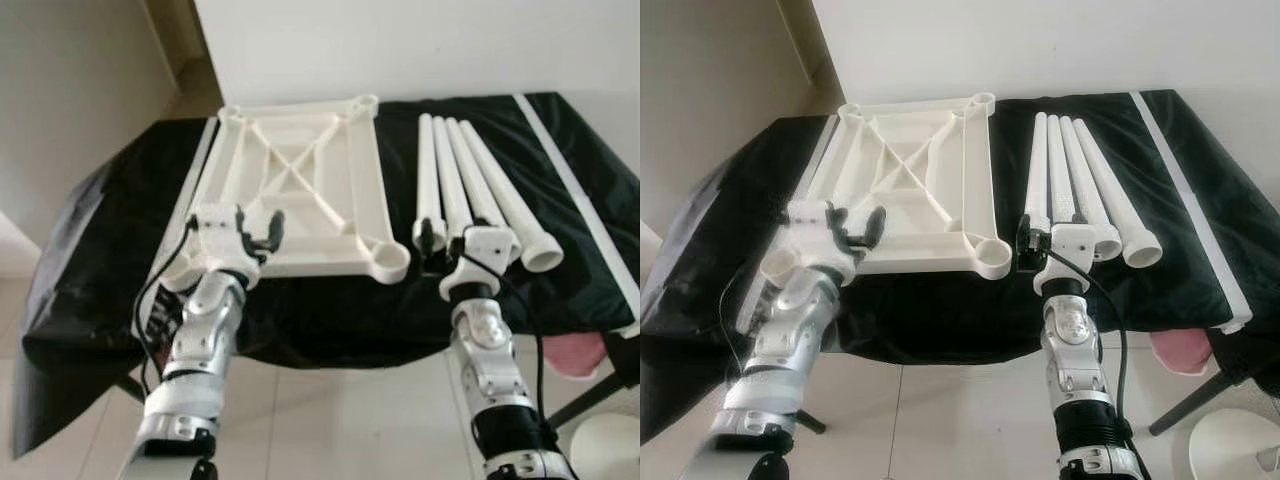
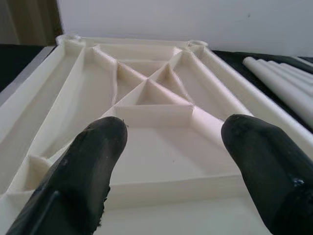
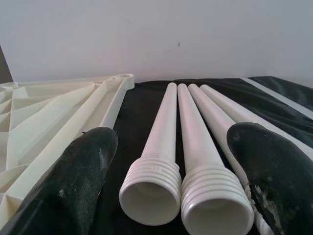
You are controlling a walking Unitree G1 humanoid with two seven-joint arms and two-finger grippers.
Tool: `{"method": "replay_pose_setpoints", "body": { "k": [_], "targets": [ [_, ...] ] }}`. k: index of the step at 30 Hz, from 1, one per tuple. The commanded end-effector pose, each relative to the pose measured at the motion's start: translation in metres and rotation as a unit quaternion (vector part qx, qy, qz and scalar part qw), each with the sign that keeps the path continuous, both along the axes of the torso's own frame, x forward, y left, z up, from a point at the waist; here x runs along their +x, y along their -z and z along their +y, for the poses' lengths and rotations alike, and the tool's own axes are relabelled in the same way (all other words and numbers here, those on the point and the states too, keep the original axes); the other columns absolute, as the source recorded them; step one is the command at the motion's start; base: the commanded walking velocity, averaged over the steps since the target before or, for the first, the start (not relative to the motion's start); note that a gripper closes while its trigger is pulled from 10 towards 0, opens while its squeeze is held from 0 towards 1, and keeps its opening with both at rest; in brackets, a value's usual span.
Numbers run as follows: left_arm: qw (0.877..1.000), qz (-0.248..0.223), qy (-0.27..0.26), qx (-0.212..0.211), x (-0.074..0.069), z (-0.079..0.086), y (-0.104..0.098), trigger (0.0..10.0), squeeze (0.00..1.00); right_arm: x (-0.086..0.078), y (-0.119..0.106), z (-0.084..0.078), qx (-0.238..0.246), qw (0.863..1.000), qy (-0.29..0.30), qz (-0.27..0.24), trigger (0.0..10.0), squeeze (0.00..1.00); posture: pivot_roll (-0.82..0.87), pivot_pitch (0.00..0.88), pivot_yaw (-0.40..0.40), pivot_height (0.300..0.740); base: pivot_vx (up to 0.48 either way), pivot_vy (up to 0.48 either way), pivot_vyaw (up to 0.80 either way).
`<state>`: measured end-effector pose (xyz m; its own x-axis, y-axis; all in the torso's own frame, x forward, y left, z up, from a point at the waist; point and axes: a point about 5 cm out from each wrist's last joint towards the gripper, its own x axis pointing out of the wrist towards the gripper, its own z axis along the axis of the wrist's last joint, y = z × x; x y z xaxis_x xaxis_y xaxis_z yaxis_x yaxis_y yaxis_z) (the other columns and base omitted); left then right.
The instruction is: Building children table
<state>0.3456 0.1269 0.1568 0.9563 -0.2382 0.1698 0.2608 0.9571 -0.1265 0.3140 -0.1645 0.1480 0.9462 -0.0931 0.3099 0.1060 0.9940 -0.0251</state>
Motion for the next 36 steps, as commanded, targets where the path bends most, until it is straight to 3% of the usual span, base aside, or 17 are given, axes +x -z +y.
{"method": "replay_pose_setpoints", "body": {
  "k": [1,9,20,36],
  "targets": [
    [1.000,-0.008,-0.026,-0.003,0.000,0.002,-0.003,10.0,0.00,-0.001,0.002,-0.001,0.000,1.000,-0.001,0.000,10.0,0.00,-0.04,0.010,0.097,0.740,0.000,0.000,0.00],
    [1.000,-0.017,0.002,0.023,0.000,-0.004,-0.003,10.0,0.00,0.006,-0.001,-0.005,-0.009,1.000,-0.008,0.001,10.0,0.00,-0.02,0.000,0.056,0.740,0.000,0.000,0.00],
    [0.997,-0.025,-0.030,0.060,-0.005,0.014,0.003,10.0,0.00,0.002,0.003,-0.003,-0.037,0.999,-0.019,-0.003,10.0,0.00,-0.02,0.000,0.044,0.740,0.000,0.000,0.00],
    [0.998,-0.010,-0.040,0.043,0.001,0.018,0.004,10.0,0.00,0.003,0.005,-0.007,-0.048,0.999,-0.013,-0.003,10.0,0.00,-0.04,0.000,0.056,0.740,0.000,0.000,0.00]
  ]
}}
